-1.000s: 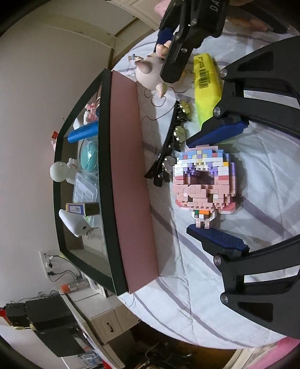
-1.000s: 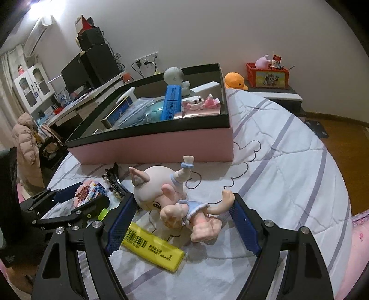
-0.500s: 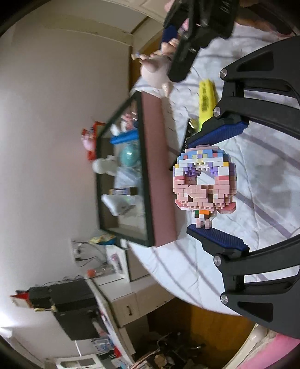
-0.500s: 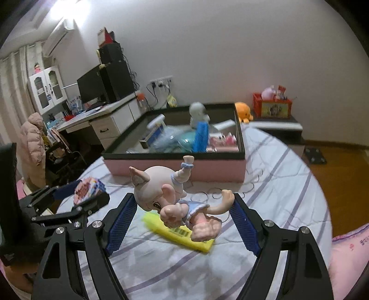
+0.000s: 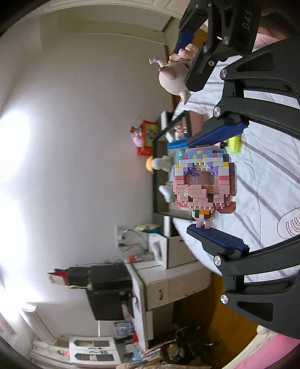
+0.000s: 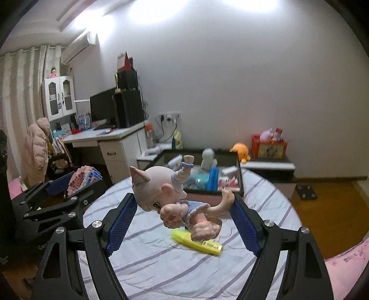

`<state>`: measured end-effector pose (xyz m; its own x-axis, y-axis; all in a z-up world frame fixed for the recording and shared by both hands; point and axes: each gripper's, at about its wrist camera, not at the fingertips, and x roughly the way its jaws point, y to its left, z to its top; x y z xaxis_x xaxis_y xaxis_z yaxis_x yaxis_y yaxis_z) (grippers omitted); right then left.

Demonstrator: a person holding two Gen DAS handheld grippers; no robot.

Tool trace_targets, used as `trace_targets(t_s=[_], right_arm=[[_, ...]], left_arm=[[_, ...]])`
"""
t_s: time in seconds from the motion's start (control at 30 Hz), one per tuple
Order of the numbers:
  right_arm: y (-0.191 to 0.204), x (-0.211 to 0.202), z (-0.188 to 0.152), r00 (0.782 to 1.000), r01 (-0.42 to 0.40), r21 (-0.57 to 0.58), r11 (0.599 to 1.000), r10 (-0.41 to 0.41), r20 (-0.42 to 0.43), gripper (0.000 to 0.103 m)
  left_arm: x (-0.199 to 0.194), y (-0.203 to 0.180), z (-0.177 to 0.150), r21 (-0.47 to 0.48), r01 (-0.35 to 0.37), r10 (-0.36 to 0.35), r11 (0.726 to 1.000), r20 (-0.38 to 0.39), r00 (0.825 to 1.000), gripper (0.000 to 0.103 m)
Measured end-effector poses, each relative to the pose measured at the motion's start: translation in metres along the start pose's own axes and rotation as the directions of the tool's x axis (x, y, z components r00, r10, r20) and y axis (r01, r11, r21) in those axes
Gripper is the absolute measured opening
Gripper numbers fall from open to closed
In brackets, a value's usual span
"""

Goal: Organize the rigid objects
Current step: 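Carry the block figure and doll over the pink box with both tools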

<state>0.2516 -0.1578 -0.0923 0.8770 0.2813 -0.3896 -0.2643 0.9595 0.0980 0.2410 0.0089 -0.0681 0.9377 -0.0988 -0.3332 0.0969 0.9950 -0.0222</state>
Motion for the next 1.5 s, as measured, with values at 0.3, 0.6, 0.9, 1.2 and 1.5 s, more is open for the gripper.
trace_targets(t_s=[0.3,0.6,0.9,1.2,1.5], right_arm=[[0.022,-0.032,0.010,0.996,-0.010,-0.028,1.000,0.013,0.083,0.083],[0.029,-0.046,0.013,0.993,-0.010,-0.043,0.999,0.015,0.120,0.083],[0.029,-0.048,0.015,0.993,-0.006,-0.045,0.999,0.011,0.122,0.083],[0.025,-0.035,0.020,0.994,-0.001,-0.041,0.999,0.005,0.111,0.083],[0.004,0.013,0.036,0.995,0.017,-0.034,0.999,-0.013,0.103,0.083]], left_arm=[[-0.049,-0.004,0.014,0.033,-0.022,0.018,0.999,0.109,0.994,0.069],[-0.066,-0.004,0.023,0.034,-0.027,0.022,0.999,0.144,0.989,0.069],[-0.061,-0.006,0.024,0.041,-0.030,0.025,0.999,0.136,0.990,0.069],[-0.043,-0.009,0.024,0.055,-0.033,0.026,0.998,0.132,0.991,0.069],[0.018,-0.017,0.038,0.097,-0.049,0.036,0.994,0.127,0.991,0.069]])
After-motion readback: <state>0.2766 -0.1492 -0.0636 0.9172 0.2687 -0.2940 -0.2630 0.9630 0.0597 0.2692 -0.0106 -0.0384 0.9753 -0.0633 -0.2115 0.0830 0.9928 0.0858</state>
